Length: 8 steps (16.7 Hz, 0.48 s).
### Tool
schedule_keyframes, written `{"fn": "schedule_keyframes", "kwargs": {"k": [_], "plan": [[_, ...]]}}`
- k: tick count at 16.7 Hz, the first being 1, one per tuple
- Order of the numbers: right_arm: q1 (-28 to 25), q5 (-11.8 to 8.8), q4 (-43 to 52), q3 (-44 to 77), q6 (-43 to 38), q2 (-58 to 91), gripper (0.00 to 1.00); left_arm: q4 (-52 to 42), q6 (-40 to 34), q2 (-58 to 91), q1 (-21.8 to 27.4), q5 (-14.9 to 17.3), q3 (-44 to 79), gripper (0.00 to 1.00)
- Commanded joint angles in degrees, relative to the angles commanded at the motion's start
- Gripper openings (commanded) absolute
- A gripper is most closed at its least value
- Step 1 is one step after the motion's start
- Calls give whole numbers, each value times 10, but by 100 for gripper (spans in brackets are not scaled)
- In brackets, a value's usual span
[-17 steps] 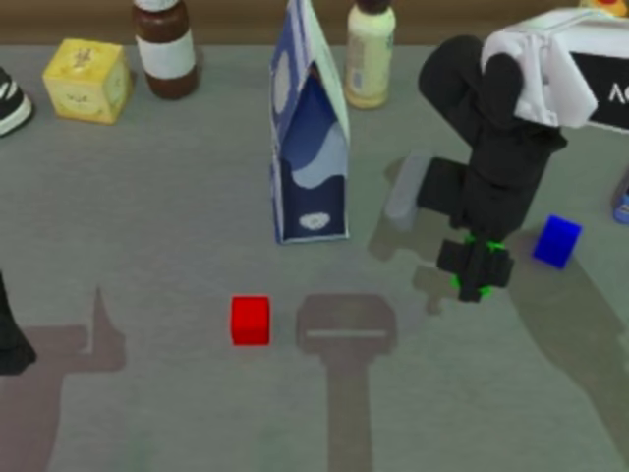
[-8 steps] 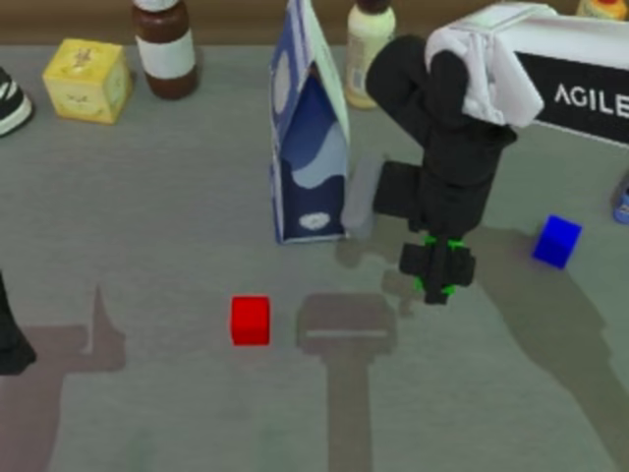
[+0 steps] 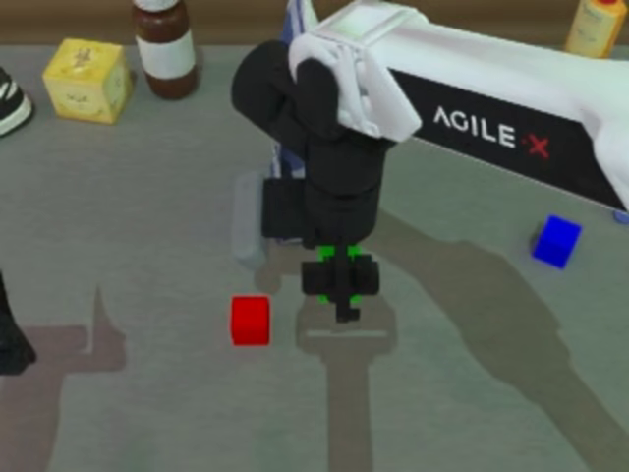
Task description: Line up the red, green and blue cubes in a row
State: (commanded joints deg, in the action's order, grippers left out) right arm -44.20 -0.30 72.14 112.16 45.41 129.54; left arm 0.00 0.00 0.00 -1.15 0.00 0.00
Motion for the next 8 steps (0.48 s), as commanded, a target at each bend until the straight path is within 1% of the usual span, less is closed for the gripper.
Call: {"fn": "schedule_keyframes", "kwargs": {"k": [5,8], "plan": [[1,0,-11,-10,-1,-1,0,0,0,0,0,0,0,100],[1,0,-66,-52,-1,11,0,0,0,0,0,0,0,100]]}}
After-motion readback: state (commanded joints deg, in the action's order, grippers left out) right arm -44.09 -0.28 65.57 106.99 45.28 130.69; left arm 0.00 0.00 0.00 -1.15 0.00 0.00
